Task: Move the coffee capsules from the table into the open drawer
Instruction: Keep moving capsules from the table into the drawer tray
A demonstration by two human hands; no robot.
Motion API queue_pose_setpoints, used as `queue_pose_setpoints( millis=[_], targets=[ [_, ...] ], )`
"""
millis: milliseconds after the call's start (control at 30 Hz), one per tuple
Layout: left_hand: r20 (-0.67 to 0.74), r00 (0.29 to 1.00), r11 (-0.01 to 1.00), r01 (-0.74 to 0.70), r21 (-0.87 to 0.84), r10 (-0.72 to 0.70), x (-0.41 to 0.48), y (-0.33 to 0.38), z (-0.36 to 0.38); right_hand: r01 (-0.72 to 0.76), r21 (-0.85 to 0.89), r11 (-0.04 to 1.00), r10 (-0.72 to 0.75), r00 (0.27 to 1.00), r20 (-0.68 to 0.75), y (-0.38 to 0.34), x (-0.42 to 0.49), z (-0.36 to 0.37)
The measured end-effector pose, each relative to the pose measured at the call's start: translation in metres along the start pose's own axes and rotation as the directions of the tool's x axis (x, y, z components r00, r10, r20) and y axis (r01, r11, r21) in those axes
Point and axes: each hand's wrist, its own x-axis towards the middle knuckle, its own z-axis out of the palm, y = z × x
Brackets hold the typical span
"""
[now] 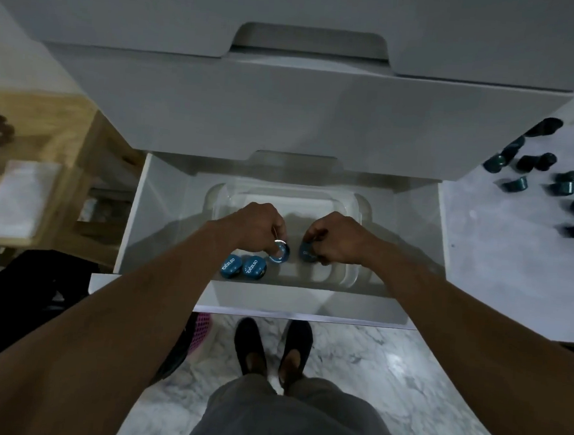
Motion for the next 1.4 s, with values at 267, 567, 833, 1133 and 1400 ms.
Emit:
queue_pose_setpoints(
  millis=[267, 567, 833, 1133, 1400],
  targets=[
    [0.148, 0.989, 0.996, -0.031, 0.078, 0.019, 0.004, -0.005, 0.003, -0.026, 0.027, 0.999, 0.024, 0.997, 0.076, -0.002, -0.003, 0.006],
    [0.188, 0.982, 0.993, -0.052, 0.105, 0.032, 0.003, -0.007, 0.006, -0.064, 0.034, 0.997, 0.057, 0.985, 0.162, -0.015, -0.005, 0.015],
    [0.116, 0.993, 0.993, -0.023, 0.118, 0.009, -0.002, -0.006, 0.002, -0.03, 0.018, 0.999, 0.028, 0.991, 0.132, -0.014, -0.002, 0.015],
    [-0.425, 0.905, 0.942, 0.112, 0.315, 0.035, -0.03, 0.011, -0.001, 0.066, -0.298, 0.952, -0.174, 0.921, -0.35, -0.019, -0.016, 0.006],
    [-0.688, 0.613, 0.875, -0.012, 0.483, 0.388, -0.092, 0.041, 0.01, 0.005, -0.436, 0.9, -0.332, 0.657, -0.677, -0.024, -0.091, -0.002]
  ],
)
